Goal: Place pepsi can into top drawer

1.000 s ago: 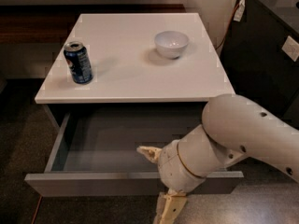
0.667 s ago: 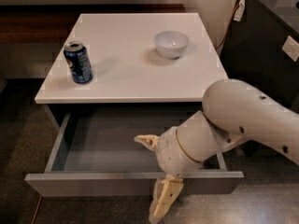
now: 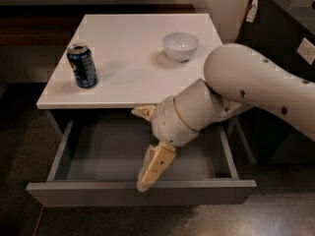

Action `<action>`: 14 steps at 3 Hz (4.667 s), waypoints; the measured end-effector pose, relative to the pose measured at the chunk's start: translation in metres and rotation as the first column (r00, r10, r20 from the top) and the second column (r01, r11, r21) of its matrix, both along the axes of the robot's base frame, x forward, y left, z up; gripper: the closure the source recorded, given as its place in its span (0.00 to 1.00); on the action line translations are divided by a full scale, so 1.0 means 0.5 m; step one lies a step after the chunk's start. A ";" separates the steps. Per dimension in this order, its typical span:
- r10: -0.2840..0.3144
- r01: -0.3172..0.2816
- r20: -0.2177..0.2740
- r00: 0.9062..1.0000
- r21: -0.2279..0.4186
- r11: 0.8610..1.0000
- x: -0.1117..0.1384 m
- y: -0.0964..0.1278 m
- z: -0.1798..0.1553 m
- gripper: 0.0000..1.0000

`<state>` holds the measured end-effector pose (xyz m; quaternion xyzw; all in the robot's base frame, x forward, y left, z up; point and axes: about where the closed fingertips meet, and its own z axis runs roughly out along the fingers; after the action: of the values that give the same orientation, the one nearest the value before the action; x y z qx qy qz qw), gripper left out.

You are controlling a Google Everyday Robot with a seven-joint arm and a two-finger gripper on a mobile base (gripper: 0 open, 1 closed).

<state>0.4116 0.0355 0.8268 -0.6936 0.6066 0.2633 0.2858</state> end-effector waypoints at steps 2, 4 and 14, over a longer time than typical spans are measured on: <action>-0.111 0.111 -0.009 0.994 0.059 0.992 0.110 0.027 0.054 0.00; -0.131 0.133 -0.028 0.991 0.073 0.988 0.119 0.038 0.065 0.00; -0.294 0.304 -0.079 0.953 0.274 0.912 0.567 0.287 0.123 0.00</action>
Offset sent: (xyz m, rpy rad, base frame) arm 0.0951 0.0150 0.0355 0.1027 0.0323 -0.1935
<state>0.6950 0.1788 0.8884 -0.5396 0.6667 0.3131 0.4079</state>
